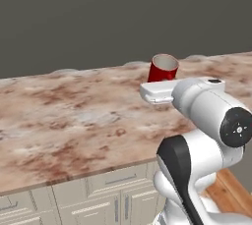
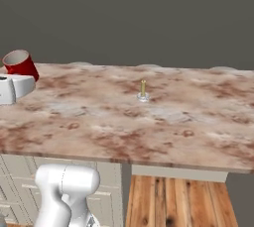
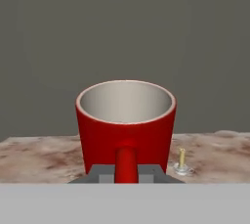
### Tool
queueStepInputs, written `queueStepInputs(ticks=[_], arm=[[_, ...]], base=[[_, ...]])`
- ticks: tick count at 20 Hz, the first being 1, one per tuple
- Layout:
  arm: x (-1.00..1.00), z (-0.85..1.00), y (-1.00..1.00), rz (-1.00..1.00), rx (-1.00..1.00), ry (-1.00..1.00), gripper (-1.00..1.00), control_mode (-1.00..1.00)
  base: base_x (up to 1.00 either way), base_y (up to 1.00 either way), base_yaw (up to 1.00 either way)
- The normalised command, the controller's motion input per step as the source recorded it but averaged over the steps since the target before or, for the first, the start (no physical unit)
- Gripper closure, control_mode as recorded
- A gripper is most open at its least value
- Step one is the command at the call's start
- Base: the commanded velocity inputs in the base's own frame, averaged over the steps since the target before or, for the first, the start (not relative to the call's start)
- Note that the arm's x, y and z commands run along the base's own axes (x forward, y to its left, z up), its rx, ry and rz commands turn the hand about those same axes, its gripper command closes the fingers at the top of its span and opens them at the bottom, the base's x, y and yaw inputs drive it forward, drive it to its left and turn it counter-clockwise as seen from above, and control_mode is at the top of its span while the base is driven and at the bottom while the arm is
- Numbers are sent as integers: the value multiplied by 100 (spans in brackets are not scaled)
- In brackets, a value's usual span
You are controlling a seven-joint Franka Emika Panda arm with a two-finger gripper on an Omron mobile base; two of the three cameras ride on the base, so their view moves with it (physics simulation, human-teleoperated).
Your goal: Open the cabinet directly in front. Then move the liquor and the mug to the dining counter with the candle on it.
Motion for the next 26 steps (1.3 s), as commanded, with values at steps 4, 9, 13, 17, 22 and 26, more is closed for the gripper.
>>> queueStepInputs(ticks=[4, 9, 13, 17, 22, 26], arm=[[23, -1, -14, 0, 2, 41, 100, -100], [7, -18, -15, 0, 1, 57, 100, -100], [0, -17, -2, 0, 0, 32, 100, -100], [0, -10, 0, 0, -1, 3, 100, -100], [0, -65, 0, 0, -4, 11, 100, -100], [0, -65, 0, 0, -7, 9, 100, -100]], base=[[0, 0, 0], [0, 0, 0], [0, 0, 0], [0, 0, 0], [0, 0, 0], [0, 0, 0]])
